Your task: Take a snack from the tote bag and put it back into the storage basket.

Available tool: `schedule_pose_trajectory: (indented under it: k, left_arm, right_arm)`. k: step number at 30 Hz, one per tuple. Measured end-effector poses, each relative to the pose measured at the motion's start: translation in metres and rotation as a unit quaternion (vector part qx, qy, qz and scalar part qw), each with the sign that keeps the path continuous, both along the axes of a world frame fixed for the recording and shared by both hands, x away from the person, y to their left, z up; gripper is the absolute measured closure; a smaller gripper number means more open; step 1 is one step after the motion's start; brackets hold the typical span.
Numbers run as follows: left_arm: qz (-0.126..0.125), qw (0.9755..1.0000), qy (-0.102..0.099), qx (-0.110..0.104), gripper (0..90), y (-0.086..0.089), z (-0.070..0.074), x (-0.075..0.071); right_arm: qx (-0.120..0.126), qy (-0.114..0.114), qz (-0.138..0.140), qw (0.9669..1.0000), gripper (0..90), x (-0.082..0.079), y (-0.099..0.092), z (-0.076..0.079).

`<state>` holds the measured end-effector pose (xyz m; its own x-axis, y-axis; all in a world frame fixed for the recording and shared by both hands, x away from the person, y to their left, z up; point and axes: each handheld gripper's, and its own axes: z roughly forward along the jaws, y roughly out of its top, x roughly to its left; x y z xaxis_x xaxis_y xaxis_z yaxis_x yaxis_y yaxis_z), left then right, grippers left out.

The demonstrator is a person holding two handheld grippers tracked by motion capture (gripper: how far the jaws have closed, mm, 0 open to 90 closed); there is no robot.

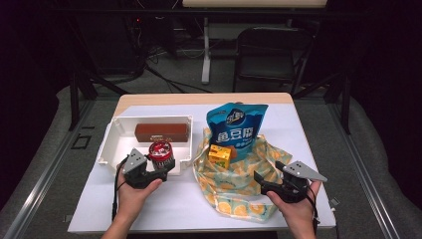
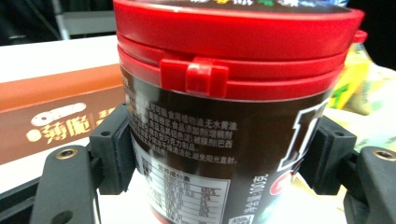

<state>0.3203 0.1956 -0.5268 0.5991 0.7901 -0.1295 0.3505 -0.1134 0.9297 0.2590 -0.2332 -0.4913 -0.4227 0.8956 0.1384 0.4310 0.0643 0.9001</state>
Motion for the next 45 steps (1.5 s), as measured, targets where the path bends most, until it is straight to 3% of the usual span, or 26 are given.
schedule_pose_trajectory:
  k: [12,16,25,29,36,43,45]
  left_arm:
    - [0.030,0.9988,0.033,0.020,26.0,-0.002,-0.017,0.017]
    - [0.042,0.9971,0.057,0.027,25.9,-0.005,-0.024,0.025]
    - [0.043,0.9946,0.077,0.054,25.9,-0.012,-0.037,0.036]
    - [0.046,0.9937,0.087,0.052,25.9,-0.012,-0.038,0.039]
    - [0.049,0.9887,0.115,0.083,25.7,-0.017,-0.038,0.044]
    - [0.042,0.9881,0.124,0.080,25.3,-0.017,-0.039,0.044]
    - [0.039,0.9888,0.118,0.081,24.6,-0.017,-0.039,0.043]
  right_arm:
    - [0.001,0.003,-0.008,1.0000,15.7,0.002,-0.005,-0.005]
    - [0.002,0.004,-0.008,1.0000,15.8,0.002,-0.004,-0.006]
    - [-0.001,0.008,-0.006,0.9999,16.1,0.004,-0.001,-0.008]
    - [-0.006,0.009,-0.005,0.9999,16.2,0.004,-0.001,-0.009]
    - [-0.008,0.009,-0.007,0.9999,16.4,0.003,0.000,-0.009]
    - [-0.008,0.010,-0.007,0.9999,16.6,0.004,0.000,-0.010]
    - [-0.009,0.009,-0.007,0.9999,16.5,0.004,0.001,-0.010]
